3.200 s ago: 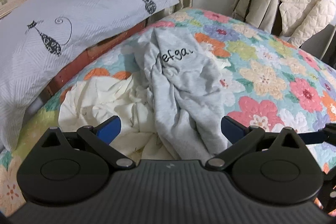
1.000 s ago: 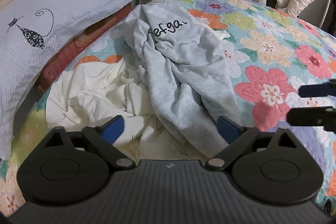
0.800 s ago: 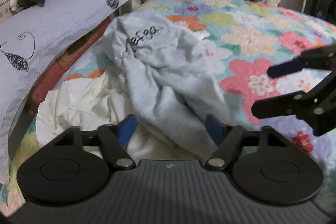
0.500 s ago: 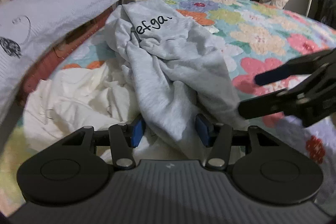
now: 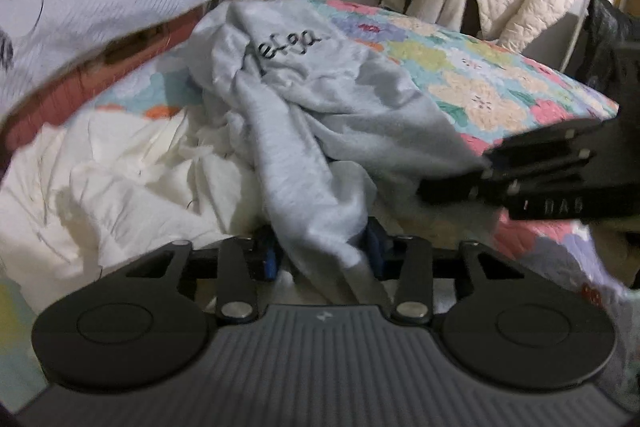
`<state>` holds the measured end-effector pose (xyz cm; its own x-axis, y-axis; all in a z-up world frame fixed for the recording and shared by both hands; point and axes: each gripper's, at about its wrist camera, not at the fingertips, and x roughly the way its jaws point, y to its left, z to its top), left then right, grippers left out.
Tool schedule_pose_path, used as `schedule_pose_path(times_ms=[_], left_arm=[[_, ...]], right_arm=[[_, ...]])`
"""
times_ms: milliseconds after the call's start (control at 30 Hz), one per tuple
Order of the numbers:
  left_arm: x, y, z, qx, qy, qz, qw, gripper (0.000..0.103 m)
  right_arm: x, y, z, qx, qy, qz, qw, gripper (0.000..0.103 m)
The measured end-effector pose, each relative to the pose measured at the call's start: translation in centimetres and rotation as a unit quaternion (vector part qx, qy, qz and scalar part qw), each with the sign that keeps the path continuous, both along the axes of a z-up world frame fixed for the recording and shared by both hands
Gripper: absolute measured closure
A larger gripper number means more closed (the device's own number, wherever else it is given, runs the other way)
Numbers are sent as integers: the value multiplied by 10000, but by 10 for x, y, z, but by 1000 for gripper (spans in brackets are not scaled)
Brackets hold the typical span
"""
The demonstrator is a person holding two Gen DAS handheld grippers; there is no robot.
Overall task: Fold clothes
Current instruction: 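Close the left gripper on the grey sweatshirt while the right gripper grasps it too, then lift the grey sweatshirt off the quilt with both grippers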
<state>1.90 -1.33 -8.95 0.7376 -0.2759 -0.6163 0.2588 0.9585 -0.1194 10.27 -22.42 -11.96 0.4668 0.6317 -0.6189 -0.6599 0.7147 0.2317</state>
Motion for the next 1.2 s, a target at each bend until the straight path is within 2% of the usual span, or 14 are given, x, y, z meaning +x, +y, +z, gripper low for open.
schedule_pose_path(times_ms=[100, 233, 333, 367, 467, 567, 667, 733, 867, 933, 1033, 1133, 1200], left_arm=[[-6, -6, 8, 108, -165, -39, 9998, 67], [-8, -8, 13, -20, -244, -44, 9997, 65], [-10, -11, 13, 62, -357, -86, 9993, 67], [-12, -15, 14, 145, -508, -158, 9985, 67], [-17, -25, 17, 457, -914, -260, 9944, 77], [-24, -32, 30, 456, -1262, -344, 9904, 83], [-37, -42, 47, 418, -1620, -437, 9849, 84], [-45, -50, 56, 272, -1722, -527, 9833, 84], [-54, -72, 62, -124, -1647, -740, 9835, 84], [-57, -88, 61, -23, -1689, -863, 9818, 84], [-59, -115, 59, 397, -1878, -974, 9766, 84], [-57, -131, 70, 4, -1807, -1023, 9782, 85], [-60, -140, 81, -258, -1868, -1083, 9761, 86]], right_arm=[[-13, -8, 14, -256, -488, -140, 9984, 90], [-16, -23, 31, -544, -958, -479, 9928, 93], [-17, -34, 41, -664, -1153, -726, 9884, 93], [-16, -38, 45, -684, -1204, -783, 9873, 93], [-19, -46, 56, -675, -1328, -899, 9847, 93], [-26, -52, 67, -646, -1454, -981, 9824, 93], [-33, -64, 80, -626, -1587, -1095, 9792, 93], [-34, -75, 89, -595, -1664, -1229, 9766, 93], [-41, -109, 105, -443, -1692, -1559, 9722, 93], [-44, -127, 113, -362, -1698, -1726, 9696, 93], [-54, -150, 115, -407, -1683, -1944, 9655, 93], [-58, -174, 115, -484, -1605, -2099, 9632, 93], [-56, -188, 115, -631, -1593, -2187, 9606, 93]])
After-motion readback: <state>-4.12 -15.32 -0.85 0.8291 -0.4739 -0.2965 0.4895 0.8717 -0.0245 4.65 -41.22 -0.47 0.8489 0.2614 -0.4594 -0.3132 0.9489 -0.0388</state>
